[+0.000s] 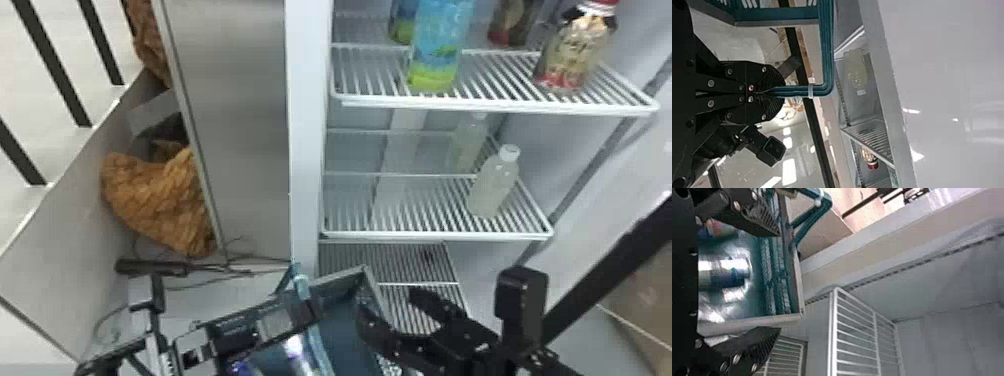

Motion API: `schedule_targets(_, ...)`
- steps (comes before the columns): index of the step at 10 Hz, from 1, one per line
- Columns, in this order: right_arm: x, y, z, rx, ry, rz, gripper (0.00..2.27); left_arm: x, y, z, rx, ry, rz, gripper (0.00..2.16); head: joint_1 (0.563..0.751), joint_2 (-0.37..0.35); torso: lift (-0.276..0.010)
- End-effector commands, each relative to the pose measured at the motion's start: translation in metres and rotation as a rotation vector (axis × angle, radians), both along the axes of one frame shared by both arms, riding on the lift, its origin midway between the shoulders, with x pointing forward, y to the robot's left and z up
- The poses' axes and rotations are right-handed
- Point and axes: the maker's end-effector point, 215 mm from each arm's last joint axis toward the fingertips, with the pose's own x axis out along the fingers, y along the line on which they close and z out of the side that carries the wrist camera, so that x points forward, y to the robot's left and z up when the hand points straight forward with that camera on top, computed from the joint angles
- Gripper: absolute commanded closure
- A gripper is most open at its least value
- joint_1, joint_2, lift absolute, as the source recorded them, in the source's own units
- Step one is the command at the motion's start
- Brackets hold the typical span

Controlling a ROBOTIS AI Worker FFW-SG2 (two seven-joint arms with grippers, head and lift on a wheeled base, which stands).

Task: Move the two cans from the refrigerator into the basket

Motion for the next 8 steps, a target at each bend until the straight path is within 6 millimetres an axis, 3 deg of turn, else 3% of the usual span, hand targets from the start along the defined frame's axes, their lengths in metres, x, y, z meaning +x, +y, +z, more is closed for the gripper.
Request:
schedule_targets(1, 0.011, -0.019, 0.018, 0.004, -0.085, -0.052, 0.14, -0.002, 0.000, -0.001, -0.002, 0.004, -0.001, 1.21, 0.695, -0.108, -0.219)
schedule_targets(3, 0.015, -0.047, 0.041, 0.034, -0.221, -0.129, 0.14, -0.002, 0.001, -0.001, -0.004, 0.006, 0.003, 1.21, 0.695, -0.138, -0.219)
schedule_targets(5, 0.005, -0.082, 0.061, 0.020, -0.318, -0.208, 0.14, -0.003, 0.002, -0.003, -0.005, 0.010, 0.005, 1.21, 0.695, -0.187, -0.219)
schedule_targets(8, -0.019, -0.114, 0.079, -0.027, -0.359, -0.253, 0.14, -0.004, 0.002, -0.003, -0.004, 0.010, 0.004, 1.21, 0.695, -0.259, -0.219)
